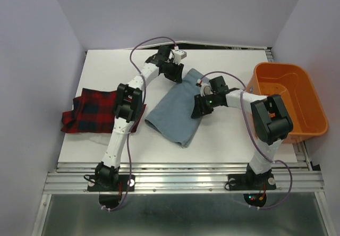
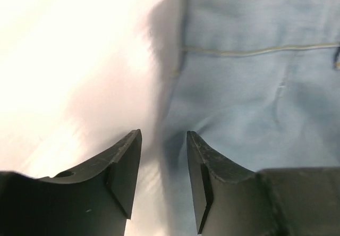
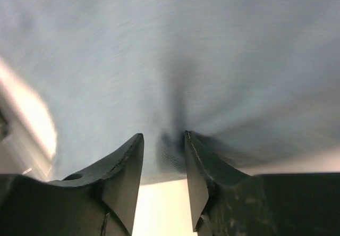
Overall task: Fold and stack the skirts
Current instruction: Fold the skirt
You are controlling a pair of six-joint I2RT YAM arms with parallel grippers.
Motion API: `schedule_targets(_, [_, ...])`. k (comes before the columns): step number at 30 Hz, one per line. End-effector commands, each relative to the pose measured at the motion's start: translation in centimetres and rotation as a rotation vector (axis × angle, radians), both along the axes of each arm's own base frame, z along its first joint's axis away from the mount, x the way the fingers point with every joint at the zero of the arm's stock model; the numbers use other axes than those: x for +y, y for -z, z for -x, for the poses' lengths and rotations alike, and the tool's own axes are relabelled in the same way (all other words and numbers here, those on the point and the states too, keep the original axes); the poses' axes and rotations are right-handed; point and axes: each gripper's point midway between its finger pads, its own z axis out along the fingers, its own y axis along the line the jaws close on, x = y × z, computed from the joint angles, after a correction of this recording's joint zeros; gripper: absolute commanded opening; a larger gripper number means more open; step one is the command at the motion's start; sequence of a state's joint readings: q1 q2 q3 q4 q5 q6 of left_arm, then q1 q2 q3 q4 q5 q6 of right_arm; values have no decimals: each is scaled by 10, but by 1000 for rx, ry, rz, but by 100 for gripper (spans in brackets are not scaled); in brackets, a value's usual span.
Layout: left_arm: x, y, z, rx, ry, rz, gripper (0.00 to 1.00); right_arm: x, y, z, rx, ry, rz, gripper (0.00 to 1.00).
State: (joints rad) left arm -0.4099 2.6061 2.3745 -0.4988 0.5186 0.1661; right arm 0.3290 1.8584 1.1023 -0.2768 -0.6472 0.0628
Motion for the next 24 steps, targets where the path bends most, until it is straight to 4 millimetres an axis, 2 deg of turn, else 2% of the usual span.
schedule_targets(1, [11, -110, 5, -196, 23, 55, 51, 42, -47, 43, 92, -92, -134, 45])
schedule_targets(2, [16, -135, 18, -231, 21, 69, 51, 45, -69, 19, 17, -71, -141, 46])
schedule_targets(3, [21, -145, 24, -248, 8, 69, 51, 43, -82, 4, -32, -53, -143, 46])
schedule_targets(5, [31, -162, 40, -264, -20, 73, 51, 26, -102, -36, -125, 16, -138, 48])
schedule_targets(6, [41, -174, 57, -283, -39, 69, 51, 21, -125, -66, -227, 41, -122, 48])
schedule_targets(7, [46, -178, 66, -284, -47, 70, 51, 15, -131, -82, -262, 58, -108, 49])
schedule_targets(8, [53, -159, 82, -232, -55, 52, 51, 12, -136, -95, -292, 62, -97, 49])
schedule_targets(9, [56, -176, 96, -254, -47, 69, 51, 6, -124, -110, -310, 52, -52, 49])
schedule_targets(10, [58, -174, 107, -239, -42, 66, 51, 7, -139, -128, -375, 53, -43, 50])
schedule_targets(11, [64, -162, 125, -202, -33, 50, 51, 6, -122, -141, -379, 50, -6, 51])
schedule_targets(12, [64, -156, 135, -177, -21, 41, 51, 5, -117, -151, -409, 33, 21, 52])
schedule_targets(13, [61, -147, 148, -148, 3, 29, 51, 6, -126, -166, -456, 31, 29, 52])
schedule_targets(14, [63, -127, 163, -94, 18, 2, 51, 5, -120, -175, -465, 30, 56, 53])
schedule_targets(15, [65, -114, 175, -52, 29, -31, 51, 4, -95, -183, -448, 9, 89, 53])
schedule_targets(17, [64, -94, 194, 3, 58, -75, 51, 3, -81, -193, -453, -1, 115, 56])
schedule_targets(18, [60, -78, 211, 44, 87, -99, 50, 3, -78, -199, -469, -10, 128, 56])
schedule_targets(19, [59, -71, 219, 61, 99, -107, 50, 3, -64, -200, -451, -17, 134, 57])
schedule_targets(20, [58, -60, 231, 85, 116, -121, 50, 4, -57, -200, -445, -26, 137, 57])
schedule_targets(21, [52, -58, 238, 78, 143, -129, 50, 4, -51, -199, -437, -38, 135, 57])
schedule_targets(24, [48, -40, 250, 112, 167, -164, 49, 1, -29, -196, -412, -46, 161, 57])
